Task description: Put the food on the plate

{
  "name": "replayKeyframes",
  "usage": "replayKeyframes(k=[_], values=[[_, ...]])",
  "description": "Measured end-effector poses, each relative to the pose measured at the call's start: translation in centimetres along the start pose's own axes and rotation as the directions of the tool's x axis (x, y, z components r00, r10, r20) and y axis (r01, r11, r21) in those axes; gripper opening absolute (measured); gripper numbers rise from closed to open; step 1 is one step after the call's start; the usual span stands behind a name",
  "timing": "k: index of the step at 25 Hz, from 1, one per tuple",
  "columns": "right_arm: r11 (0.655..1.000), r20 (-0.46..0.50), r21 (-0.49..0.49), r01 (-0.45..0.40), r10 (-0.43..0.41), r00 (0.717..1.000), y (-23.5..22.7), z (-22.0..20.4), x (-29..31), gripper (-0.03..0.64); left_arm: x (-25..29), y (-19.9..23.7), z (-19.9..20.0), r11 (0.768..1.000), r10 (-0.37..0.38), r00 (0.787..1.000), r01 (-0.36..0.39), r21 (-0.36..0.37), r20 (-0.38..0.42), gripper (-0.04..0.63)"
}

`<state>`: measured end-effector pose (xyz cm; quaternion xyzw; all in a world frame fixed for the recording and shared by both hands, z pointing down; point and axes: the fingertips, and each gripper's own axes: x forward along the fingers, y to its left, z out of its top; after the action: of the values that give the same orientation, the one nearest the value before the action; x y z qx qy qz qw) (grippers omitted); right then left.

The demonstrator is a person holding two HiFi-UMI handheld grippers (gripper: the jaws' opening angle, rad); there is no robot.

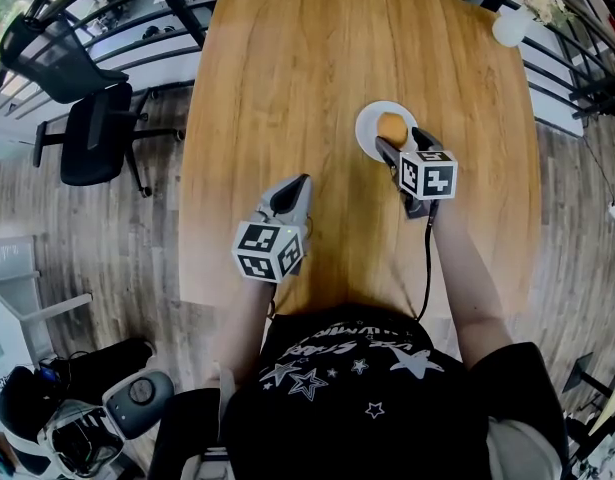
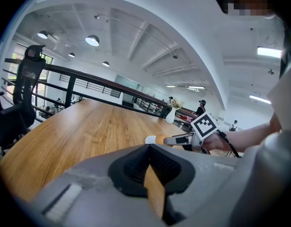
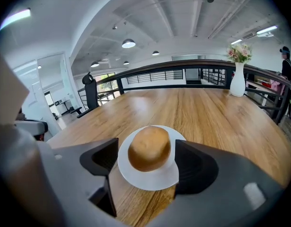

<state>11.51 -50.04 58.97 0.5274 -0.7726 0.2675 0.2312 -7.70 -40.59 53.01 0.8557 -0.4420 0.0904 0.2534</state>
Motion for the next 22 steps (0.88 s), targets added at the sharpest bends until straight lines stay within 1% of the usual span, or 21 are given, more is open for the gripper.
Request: replayKeyframes(k=[6,17,22], values=[[1.0,0.003,0.012,-0.003,0.003,1.0,0.0,-0.2,-1.5,0.379,-0.7,-0.9,0.2,1.0,0.002,1.0,-0.002,0.006,0.01,0.002],[1.0,0.048,0.018,-0.018,0.017,0.999,0.2,-0.1,-4.8,0.379,-2.3,-3.3,0.4,1.0,0.006,0.999,-0.008,0.029,0.044,0.002],[0.999,0.065,0.032,-0.03,0.028,0.997,0.3,-0.6,-6.6,0.376,-3.4,-4.5,0.1,0.999,0.011,0.998,-0.013,0.04,0.061,0.002]])
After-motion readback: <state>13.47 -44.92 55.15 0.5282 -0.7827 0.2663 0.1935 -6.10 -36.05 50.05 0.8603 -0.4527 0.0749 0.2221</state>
